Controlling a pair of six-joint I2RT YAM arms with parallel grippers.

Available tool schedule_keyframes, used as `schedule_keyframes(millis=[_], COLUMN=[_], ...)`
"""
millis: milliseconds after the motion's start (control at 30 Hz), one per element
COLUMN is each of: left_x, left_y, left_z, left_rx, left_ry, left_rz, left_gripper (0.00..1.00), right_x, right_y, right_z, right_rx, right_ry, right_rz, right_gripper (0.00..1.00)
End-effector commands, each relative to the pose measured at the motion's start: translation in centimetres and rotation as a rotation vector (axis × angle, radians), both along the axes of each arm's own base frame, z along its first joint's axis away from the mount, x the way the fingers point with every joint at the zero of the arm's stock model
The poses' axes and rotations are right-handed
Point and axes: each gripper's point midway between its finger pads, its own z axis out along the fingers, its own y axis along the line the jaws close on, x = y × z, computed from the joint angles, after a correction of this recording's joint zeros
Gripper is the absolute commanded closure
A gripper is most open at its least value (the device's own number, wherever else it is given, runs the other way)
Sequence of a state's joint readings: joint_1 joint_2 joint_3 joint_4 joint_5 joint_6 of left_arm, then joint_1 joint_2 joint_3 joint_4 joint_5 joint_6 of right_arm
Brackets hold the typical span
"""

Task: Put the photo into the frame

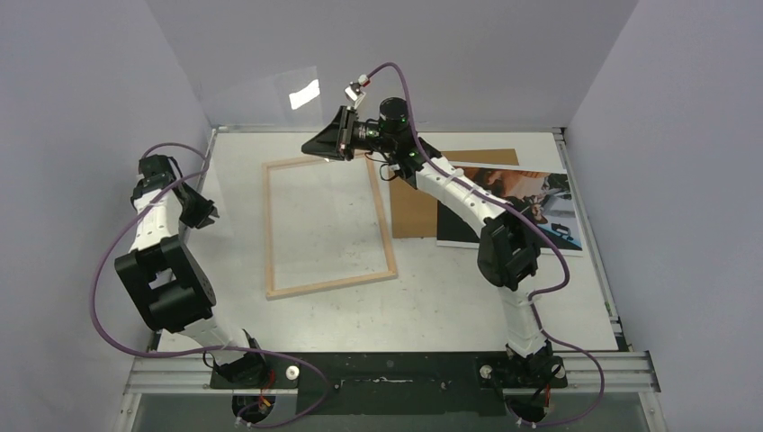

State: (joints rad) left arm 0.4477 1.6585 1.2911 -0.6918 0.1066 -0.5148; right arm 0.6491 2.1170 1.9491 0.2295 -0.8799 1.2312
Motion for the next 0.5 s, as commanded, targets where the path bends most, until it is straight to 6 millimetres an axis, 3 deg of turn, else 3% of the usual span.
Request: schedule_keyframes(millis=[0,200,300,467], left_x=[-0.6,-2.5,-2.4,-1.8], left_y=[1.4,3.4,3.0,2.2], left_z=[0.8,0.5,0.1,-0.9], left_rx=[0.037,0.119,0.097,0.041], left_ry=[0.002,0.068,0.054,0.054], left_rz=[0.049,0.127,0.118,0.091], left_gripper=[0.82,0.82,0.82,0.82], right_x=[0.4,1.9,3.1,6.0], right_y=[-0.1,1.4,2.0,2.2], right_z=[2.4,-3.5,-7.6,-11.3], right_rx=[0.014,-0.084,-0.136,-0.07], right_ry=[-0.01,0.09,0.15,0.263], right_rz=[-0.044,-0.038,-0.039,-0.047], right_gripper=[1.0,1.0,1.0,1.0])
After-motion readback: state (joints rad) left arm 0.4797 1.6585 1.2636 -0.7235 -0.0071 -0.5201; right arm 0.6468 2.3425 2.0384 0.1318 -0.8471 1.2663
